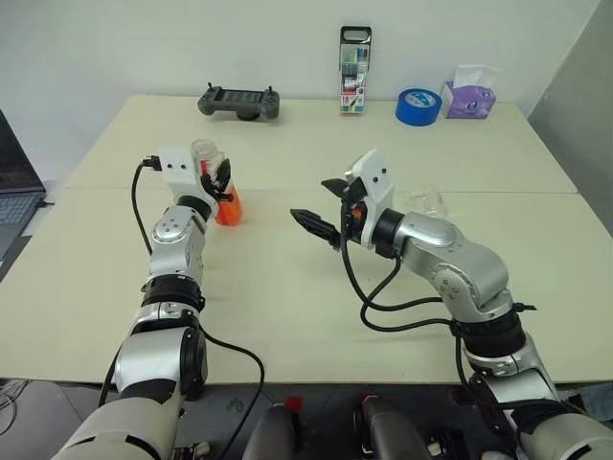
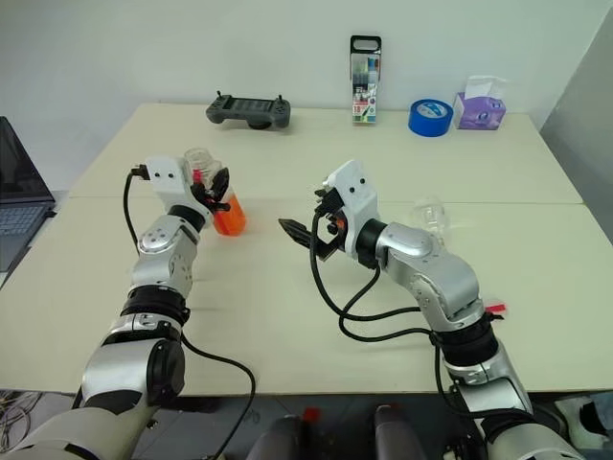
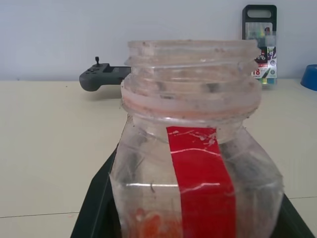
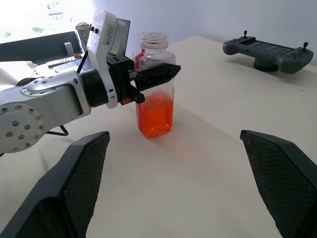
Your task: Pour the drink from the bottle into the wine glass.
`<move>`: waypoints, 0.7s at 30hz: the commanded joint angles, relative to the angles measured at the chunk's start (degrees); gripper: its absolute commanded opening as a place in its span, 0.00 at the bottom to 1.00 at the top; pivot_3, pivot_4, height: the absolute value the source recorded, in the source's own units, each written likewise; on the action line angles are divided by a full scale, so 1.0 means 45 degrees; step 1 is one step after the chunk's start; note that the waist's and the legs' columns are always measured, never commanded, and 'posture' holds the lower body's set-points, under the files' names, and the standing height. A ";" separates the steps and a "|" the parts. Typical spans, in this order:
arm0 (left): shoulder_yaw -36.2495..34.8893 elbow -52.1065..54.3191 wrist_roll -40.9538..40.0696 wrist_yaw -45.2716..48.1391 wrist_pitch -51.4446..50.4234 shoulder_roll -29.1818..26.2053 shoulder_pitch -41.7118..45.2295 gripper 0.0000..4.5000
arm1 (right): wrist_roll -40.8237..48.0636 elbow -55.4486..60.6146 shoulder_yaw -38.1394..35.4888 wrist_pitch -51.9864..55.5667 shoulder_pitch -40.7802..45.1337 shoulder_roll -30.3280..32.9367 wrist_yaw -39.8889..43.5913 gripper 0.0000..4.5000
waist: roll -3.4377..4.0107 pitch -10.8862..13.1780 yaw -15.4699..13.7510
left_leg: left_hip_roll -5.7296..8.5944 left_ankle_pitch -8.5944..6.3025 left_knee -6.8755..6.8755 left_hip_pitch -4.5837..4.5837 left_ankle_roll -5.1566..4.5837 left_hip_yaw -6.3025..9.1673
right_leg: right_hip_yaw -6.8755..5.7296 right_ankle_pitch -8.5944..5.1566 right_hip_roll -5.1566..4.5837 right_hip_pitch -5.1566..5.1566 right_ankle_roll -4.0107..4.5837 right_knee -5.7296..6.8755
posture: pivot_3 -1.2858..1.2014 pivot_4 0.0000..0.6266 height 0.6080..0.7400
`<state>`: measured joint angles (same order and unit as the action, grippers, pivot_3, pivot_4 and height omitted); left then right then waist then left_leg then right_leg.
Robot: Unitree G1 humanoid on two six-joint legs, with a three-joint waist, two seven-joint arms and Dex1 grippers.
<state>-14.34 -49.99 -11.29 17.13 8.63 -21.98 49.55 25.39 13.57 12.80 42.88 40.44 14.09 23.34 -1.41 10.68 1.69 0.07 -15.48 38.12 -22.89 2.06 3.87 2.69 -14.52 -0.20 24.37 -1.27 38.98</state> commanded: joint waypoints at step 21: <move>0.0227 0.2671 0.0224 -0.0671 -0.0976 -0.0023 -0.1933 1.00 | 0.0321 0.1943 -0.0642 0.0513 -0.1098 0.0401 0.0514 1.00 | 0.0001 -0.0001 0.0037 | 0.0033 0.0018 -0.0002 0.0008 0.0021 0.0133 | -0.0069 0.0000 -0.0015 -0.0036 0.0001 0.0011 | 0.52 0.24 1.00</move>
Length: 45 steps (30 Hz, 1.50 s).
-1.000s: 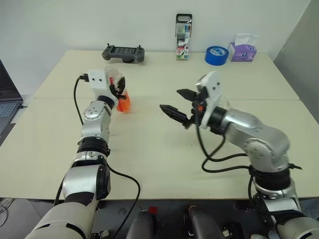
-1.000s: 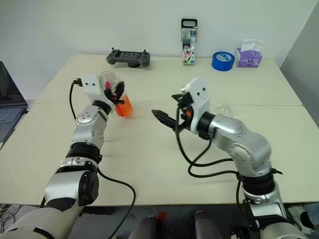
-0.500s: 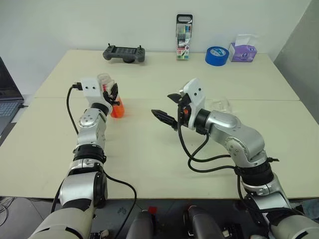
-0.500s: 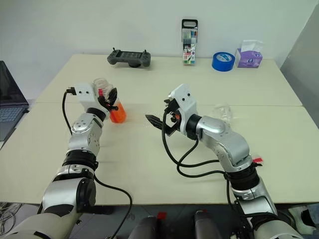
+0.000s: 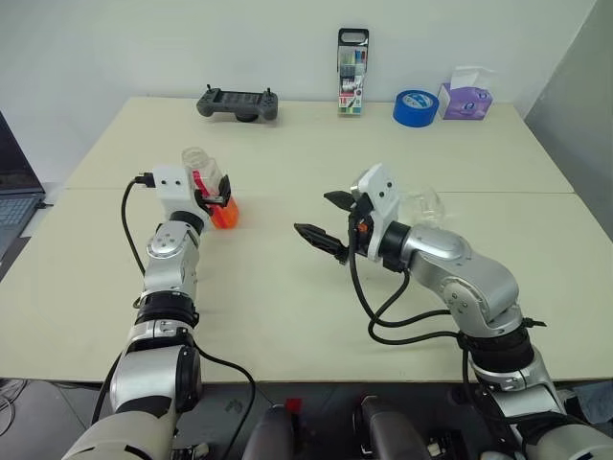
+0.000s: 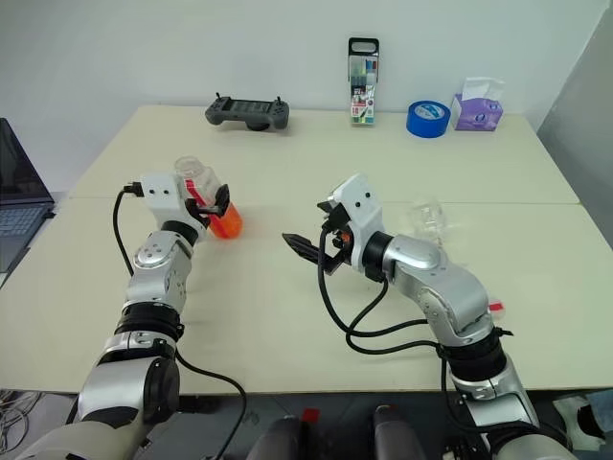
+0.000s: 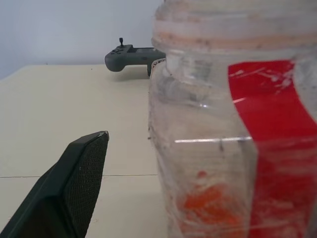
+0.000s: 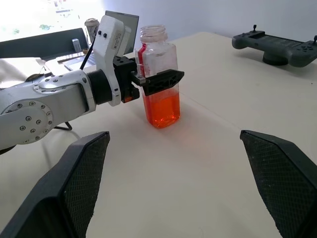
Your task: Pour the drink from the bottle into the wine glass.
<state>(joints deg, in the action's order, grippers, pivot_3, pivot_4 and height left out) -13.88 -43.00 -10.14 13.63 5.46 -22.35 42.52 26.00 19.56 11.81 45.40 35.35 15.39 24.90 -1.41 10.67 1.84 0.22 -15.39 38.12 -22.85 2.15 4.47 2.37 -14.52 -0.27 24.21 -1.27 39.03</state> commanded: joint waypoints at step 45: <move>0.5044 1.3306 -0.0335 0.2638 -0.5302 0.1566 -0.6879 1.00 | 0.1179 0.1653 -0.5277 0.5987 0.0561 0.4477 -0.1355 1.00 | 0.0005 -0.0003 -0.0054 | 0.0038 0.0037 -0.0008 0.0028 -0.0044 -0.0042 | 0.0011 -0.0004 0.0001 -0.0062 0.0001 -0.0012 | 0.52 0.24 1.00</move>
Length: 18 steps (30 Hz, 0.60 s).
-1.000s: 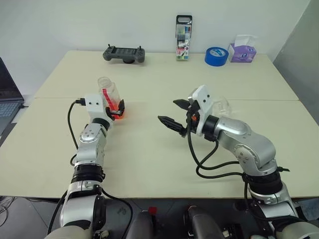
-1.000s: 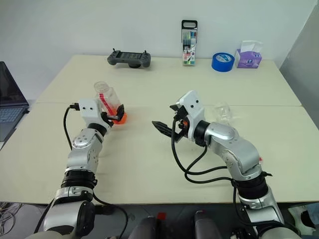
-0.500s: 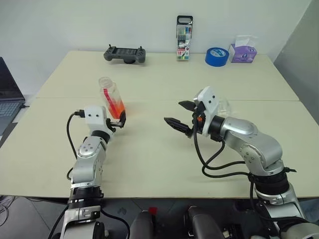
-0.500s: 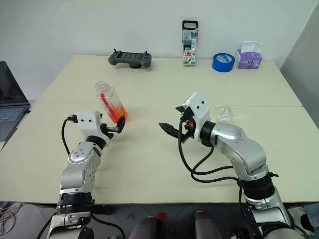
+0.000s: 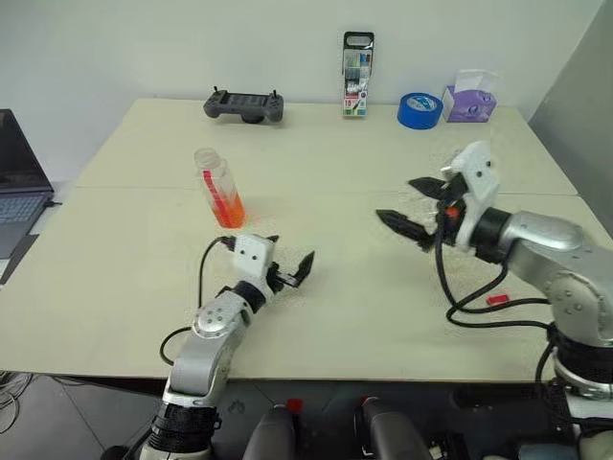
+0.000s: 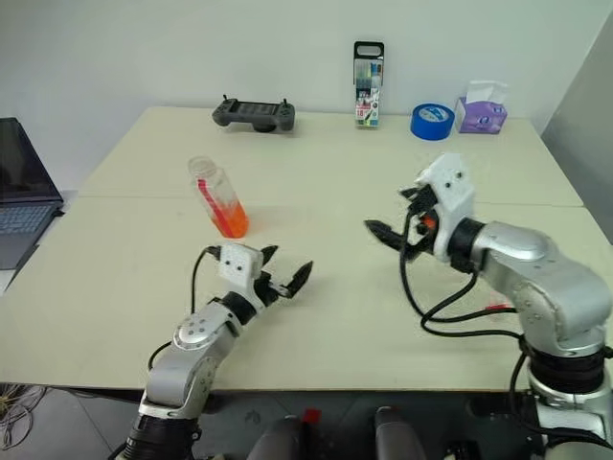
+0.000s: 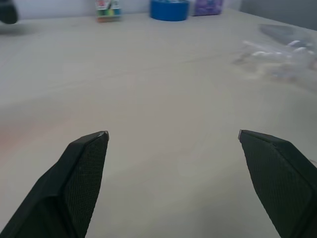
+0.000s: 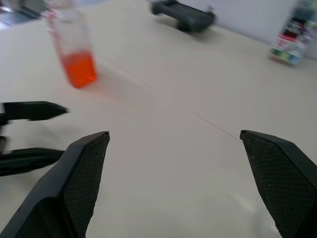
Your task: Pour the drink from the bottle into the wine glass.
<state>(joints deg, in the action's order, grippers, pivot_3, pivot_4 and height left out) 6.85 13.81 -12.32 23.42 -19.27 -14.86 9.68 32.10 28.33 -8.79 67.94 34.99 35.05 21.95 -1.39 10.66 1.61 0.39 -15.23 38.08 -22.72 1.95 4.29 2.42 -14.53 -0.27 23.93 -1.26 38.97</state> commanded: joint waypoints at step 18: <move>0.1252 0.2117 -0.2012 0.2610 -0.2013 0.0029 0.2516 1.00 | -0.0344 -1.0616 0.1967 0.5457 0.6209 0.1472 -0.0152 1.00 | 0.0025 0.0003 0.0053 | 0.0000 0.0010 -0.0027 -0.0011 -0.0027 -0.0054 | 0.0029 0.0000 0.0020 0.0026 0.0001 -0.0006 | 0.52 0.24 1.00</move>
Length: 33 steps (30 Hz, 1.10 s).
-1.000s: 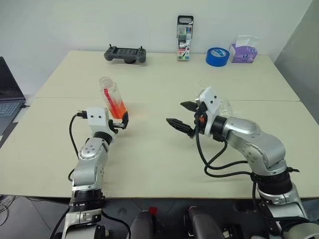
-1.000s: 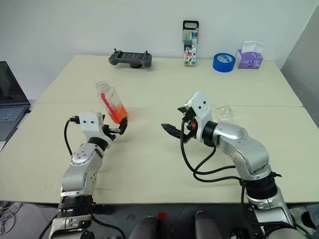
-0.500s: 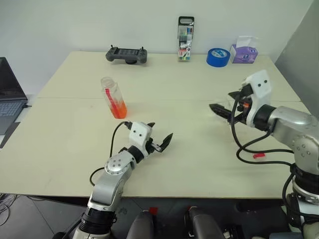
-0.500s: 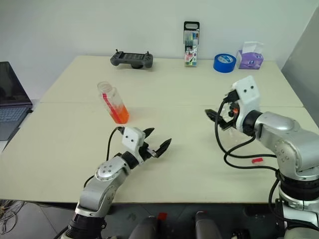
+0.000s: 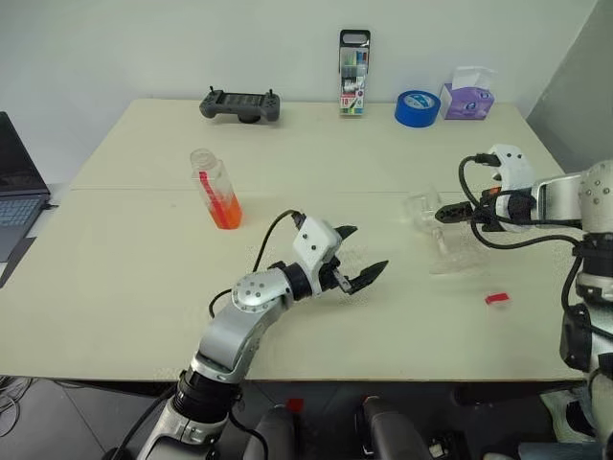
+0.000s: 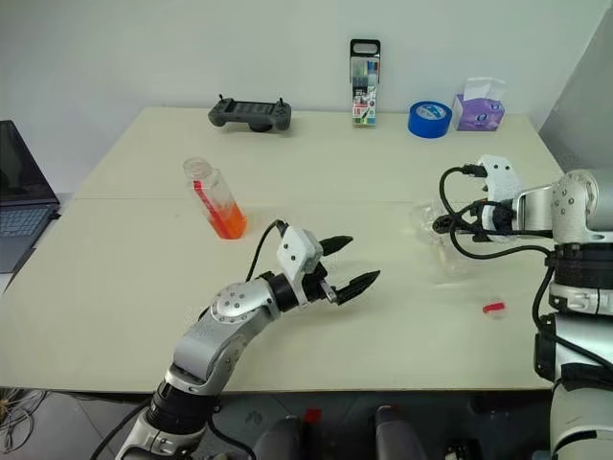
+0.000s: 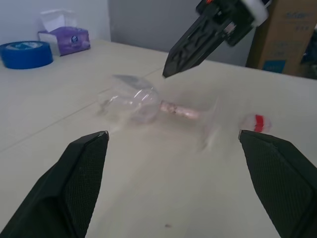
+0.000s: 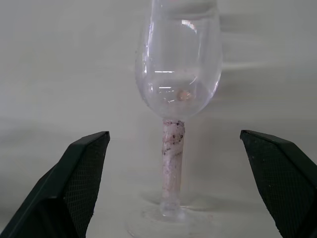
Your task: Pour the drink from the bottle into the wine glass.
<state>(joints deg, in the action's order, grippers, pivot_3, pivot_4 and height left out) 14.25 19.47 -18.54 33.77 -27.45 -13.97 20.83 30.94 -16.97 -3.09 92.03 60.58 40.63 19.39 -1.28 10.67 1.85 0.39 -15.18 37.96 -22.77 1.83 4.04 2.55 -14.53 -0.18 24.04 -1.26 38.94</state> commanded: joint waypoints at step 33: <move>-0.0409 0.2038 -0.0679 -0.1443 -0.0772 -0.0156 -0.1425 1.00 | -0.7157 -1.2059 0.6062 -0.8359 0.4491 -0.2413 0.6513 0.15 | 0.0015 0.0006 -0.0002 | 0.0004 0.0002 0.0008 -0.0004 0.0004 0.0014 | -0.0008 0.0002 -0.0007 0.0010 0.0004 0.0007 | 0.52 0.24 1.00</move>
<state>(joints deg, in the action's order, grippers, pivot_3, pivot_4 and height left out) 12.86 26.39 -21.65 27.75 -31.03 -14.94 14.10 0.33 -70.45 25.46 56.25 78.26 29.80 47.93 -1.21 10.70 1.84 0.41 -15.17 37.99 -22.79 1.85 4.11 2.52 -14.52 -0.21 24.09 -1.24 38.97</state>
